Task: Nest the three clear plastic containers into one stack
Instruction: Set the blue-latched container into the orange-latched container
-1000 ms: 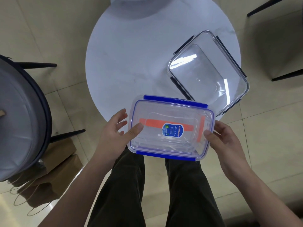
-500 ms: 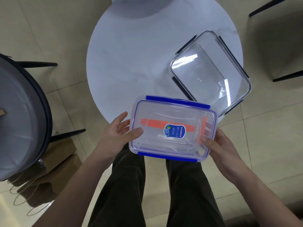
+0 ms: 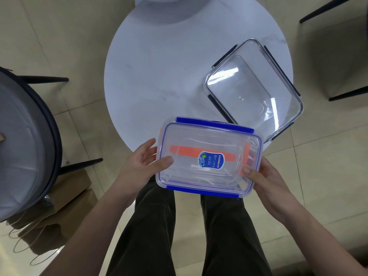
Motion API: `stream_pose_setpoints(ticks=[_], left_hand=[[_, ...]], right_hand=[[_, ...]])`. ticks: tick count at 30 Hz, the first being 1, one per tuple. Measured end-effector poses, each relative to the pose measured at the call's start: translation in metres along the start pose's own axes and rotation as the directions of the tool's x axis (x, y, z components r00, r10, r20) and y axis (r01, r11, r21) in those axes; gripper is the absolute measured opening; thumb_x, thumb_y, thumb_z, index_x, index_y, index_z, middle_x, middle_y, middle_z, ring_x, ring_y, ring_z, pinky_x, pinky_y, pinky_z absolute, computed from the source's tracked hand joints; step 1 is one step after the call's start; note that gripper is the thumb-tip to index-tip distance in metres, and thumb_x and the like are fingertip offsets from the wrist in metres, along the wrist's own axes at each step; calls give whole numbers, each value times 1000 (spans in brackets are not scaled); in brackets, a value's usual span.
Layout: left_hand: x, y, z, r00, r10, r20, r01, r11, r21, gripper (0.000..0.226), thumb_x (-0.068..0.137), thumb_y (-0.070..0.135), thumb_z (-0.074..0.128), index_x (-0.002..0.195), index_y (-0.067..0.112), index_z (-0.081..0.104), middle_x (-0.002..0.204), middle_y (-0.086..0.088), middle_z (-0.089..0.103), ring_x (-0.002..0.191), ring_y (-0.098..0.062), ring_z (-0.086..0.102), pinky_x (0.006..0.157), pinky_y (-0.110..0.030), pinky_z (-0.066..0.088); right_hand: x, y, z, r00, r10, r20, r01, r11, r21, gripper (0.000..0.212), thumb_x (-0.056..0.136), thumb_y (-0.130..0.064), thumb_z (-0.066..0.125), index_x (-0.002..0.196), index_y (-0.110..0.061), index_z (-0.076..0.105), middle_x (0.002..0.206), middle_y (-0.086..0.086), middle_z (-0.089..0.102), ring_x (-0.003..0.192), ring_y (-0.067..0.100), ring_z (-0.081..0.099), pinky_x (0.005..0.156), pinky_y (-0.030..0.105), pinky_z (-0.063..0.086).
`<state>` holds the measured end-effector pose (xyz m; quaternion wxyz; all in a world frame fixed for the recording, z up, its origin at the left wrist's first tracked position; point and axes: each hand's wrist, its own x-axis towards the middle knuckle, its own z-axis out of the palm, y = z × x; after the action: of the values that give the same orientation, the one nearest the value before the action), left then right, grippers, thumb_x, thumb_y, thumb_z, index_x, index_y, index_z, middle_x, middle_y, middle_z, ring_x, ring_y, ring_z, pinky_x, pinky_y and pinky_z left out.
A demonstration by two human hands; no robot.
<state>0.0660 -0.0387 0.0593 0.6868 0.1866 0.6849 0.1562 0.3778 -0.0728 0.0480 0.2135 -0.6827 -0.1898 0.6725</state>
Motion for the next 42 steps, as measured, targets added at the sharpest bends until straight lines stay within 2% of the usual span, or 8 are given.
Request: stream_pose_setpoints(ticks=[3,8,16,26,32,36,40,42], left_hand=[[2,-3,0,1000,7,6,-7,1000,-13,114,47,65,91,147,30,50,134,9,68,122,-15,67,97,-42,60],[3,-6,0,998,38,42,-37,999,-28,58,61,44,80,117,39,64,108,23,77,105,-1,72,73,-20,61],[-6,-5,-8,998,43,45,-41,998,-39,62,64,45,91,119,35,64,108,20,78,102,0,74,69,-19,61],[-33,17,-13,996,90,15,-90,996,-27,44,70,35,76,112,38,64,98,27,78,94,5,74,62,-13,58],[-54,37,-18,989,146,-6,-146,987,-70,91,29,75,89,109,37,68,103,22,79,95,3,75,65,-14,59],[-62,51,-18,982,186,-41,-190,977,-99,77,41,67,86,109,37,68,98,21,80,100,-8,76,65,-18,61],[-64,66,-11,973,223,-62,-227,971,-79,91,34,77,87,113,37,69,107,16,79,104,-8,75,71,-22,63],[-63,73,-5,970,235,-63,-239,968,-76,74,49,69,87,113,37,69,110,14,79,108,-12,73,79,-27,62]], right_hand=[[0,0,0,1000,-3,-6,3,1000,0,63,73,-34,74,133,-23,57,121,1,72,110,21,72,82,36,62],[-1,1,1,1000,-17,-24,17,1000,3,71,68,-43,80,133,-21,58,120,2,73,110,21,72,82,36,62],[-9,-1,4,1000,-21,-15,21,1000,5,62,72,-31,75,131,-20,59,117,1,74,105,19,73,74,30,62],[-32,-22,12,998,-59,-3,59,998,37,66,67,-32,77,130,-18,60,114,1,75,104,21,74,73,30,62],[-50,-41,18,996,-87,8,86,995,58,67,70,-35,81,130,-17,60,116,5,74,105,22,74,74,31,62],[-60,-54,20,993,-113,14,112,991,75,67,67,-34,78,129,-16,60,114,4,75,106,23,74,73,30,62],[-65,-67,18,991,-132,-2,132,987,95,96,48,-56,91,129,-15,61,114,5,76,105,23,74,74,31,62],[-64,-73,14,989,-146,-23,148,985,94,101,43,-60,91,129,-15,61,116,6,75,106,24,73,76,33,62]])
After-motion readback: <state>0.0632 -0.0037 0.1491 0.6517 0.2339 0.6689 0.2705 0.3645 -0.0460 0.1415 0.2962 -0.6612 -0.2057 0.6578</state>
